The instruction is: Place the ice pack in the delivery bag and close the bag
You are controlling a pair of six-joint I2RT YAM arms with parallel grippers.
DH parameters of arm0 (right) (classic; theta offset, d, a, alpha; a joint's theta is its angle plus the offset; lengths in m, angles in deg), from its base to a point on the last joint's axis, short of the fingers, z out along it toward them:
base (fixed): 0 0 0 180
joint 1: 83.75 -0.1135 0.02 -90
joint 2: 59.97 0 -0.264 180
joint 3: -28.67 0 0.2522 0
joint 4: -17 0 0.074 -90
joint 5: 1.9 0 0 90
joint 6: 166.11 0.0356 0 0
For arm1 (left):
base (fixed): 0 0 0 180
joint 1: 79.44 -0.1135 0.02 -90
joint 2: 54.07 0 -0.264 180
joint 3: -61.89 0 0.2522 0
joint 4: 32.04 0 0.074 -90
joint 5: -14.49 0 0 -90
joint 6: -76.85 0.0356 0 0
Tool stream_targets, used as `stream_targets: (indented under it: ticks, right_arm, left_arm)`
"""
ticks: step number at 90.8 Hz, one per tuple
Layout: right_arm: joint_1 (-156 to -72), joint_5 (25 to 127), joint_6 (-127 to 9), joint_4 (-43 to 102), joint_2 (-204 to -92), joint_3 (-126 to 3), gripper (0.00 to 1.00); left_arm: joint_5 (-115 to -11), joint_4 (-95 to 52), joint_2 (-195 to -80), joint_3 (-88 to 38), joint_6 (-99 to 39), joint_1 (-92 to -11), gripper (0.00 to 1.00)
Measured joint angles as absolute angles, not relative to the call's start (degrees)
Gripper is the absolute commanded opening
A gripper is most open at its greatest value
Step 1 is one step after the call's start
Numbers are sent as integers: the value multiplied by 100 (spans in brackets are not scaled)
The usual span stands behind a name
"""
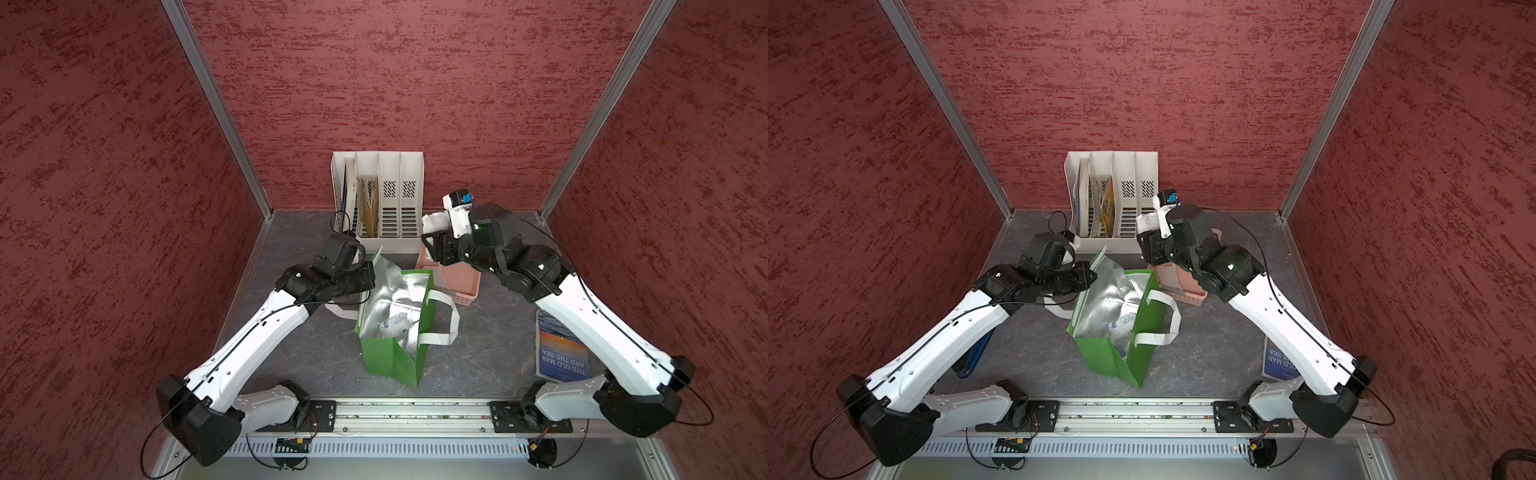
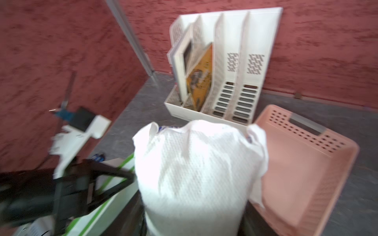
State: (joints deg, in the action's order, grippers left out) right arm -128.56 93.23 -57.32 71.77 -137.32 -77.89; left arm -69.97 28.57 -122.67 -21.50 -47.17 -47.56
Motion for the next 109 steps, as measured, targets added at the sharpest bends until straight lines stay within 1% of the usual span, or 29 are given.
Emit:
stream_targets:
  ticks: [14, 26, 40, 49, 80, 92, 109]
  right_arm:
    - [-13514, 9268, -5358, 6840, -13834, -7481, 39]
    - [-13873, 9187, -5118, 6718, -14101, -7159, 39]
    - [-14146, 9168, -4993, 6784, -14429, -7072, 40]
    - [-14244, 9150, -4956, 6956, -14545, -7074, 40]
    - [-14389, 9196, -4801, 8213, -15045, -7098, 41]
    - [-14393, 9312, -4784, 8631, -15384, -7448, 41]
    - [-14391, 9515, -4784, 8812, -15941, -7752, 42]
  left_arm:
    - [-6999, 2857, -12267, -2150, -4717, -4756, 0]
    - [-6999, 2857, -12265, -2150, -4717, -4756, 0]
    - [-7004, 2859, -12263, -2150, -4717, -4756, 0]
    - [-7006, 2859, -12263, -2148, -4717, -4756, 0]
    - [-7049, 2861, -12263, -2124, -4717, -4752, 0]
    - [-7047, 2864, -12258, -2117, -4719, -4750, 0]
    - [-7047, 2861, -12180, -2062, -4721, -4730, 0]
